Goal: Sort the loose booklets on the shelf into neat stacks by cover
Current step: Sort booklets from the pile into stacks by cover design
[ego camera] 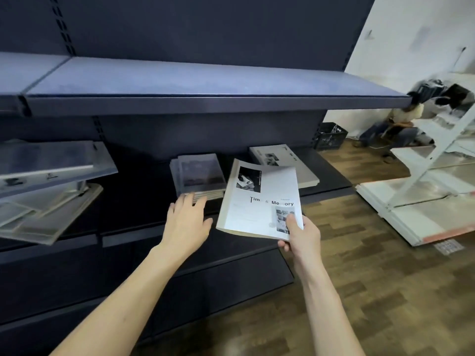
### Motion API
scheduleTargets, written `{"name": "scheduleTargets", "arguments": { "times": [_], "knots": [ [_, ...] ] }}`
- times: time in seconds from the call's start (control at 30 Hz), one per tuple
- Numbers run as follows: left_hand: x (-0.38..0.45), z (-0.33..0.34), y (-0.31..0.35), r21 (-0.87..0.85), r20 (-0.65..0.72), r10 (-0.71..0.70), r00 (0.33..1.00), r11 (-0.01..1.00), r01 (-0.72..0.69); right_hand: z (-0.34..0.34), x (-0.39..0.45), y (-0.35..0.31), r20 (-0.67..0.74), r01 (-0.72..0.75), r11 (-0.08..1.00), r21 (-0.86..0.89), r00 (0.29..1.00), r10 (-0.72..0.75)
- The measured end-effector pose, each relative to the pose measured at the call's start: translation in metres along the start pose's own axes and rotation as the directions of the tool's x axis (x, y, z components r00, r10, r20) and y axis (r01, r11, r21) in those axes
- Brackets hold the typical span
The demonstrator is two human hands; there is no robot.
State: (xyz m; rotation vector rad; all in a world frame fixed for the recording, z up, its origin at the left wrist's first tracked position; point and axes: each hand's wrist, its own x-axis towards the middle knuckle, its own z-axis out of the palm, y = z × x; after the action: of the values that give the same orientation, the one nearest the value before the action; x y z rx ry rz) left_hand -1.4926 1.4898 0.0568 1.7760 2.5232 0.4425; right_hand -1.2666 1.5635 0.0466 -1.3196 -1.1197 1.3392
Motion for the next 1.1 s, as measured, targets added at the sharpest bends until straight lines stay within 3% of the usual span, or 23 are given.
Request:
{"name": "scheduleTargets", "arguments": {
  "times": [0.43, 1.1],
  "knots": [
    [0.053, 0.027, 0.071, -0.040, 0.048, 0.048, 0.998, 0.998, -0.046, -0.059, 0.062, 0.005, -0.048, -0.035, 0.999, 0.002, 0.998, 0.035],
    [0.184, 0.092, 0.112, -0.169, 0.282, -0.093, 0.955, 0.975, 0.144, -0.060, 0.222, -0.007, 0.031, -0.104, 0.979, -0.177, 0.993, 0.112]
  ]
}}
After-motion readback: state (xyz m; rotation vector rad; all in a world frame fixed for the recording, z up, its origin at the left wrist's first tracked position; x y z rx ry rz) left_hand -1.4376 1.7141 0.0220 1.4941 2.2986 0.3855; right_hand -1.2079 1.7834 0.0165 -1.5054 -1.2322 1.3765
